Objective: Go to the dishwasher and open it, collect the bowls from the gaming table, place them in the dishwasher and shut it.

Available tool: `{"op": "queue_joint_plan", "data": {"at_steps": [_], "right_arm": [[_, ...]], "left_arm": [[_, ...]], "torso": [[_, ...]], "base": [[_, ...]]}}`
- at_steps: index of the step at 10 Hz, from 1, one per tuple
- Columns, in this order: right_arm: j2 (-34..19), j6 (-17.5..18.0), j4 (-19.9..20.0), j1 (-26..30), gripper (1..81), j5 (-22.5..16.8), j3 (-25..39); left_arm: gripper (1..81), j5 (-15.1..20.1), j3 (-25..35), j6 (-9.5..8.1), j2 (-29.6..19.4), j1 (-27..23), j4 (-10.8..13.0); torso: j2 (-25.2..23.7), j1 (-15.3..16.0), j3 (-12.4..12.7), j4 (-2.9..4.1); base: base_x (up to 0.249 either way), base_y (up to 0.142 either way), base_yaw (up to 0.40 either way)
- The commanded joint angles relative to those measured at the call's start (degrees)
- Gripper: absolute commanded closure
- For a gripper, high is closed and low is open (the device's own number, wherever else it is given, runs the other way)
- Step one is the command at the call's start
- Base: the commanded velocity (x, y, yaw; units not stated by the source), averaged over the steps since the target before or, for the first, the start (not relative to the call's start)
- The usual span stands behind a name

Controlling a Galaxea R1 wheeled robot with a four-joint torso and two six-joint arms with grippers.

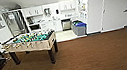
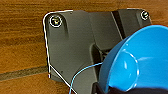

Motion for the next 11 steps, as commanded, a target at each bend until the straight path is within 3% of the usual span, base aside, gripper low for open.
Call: {"op": "queue_joint_plan", "data": {"at_steps": [1,3,11], "right_arm": [[-1.2,-0.1,-0.6,1.6,81.1,-3.2,0.2],[-1.2,-0.1,-0.6,1.6,81.1,-3.2,0.2],[-1.2,-0.1,-0.6,1.7,81.1,-3.2,0.1]], "left_arm": [[81.1,2.3,0.0,0.06,-0.6,-1.9,-0.2],[81.1,2.3,0.0,0.06,-0.6,-1.9,-0.1],[81.1,2.3,0.0,0.06,-0.6,-1.9,-0.1]], "torso": [[0.0,0.0,0.0,0.00],[0.0,0.0,0.0,0.00],[0.0,0.0,0.0,0.00]], "base": [[0.140,0.000,0.000],[0.140,0.000,0.000],[0.140,-0.061,0.000]]}}
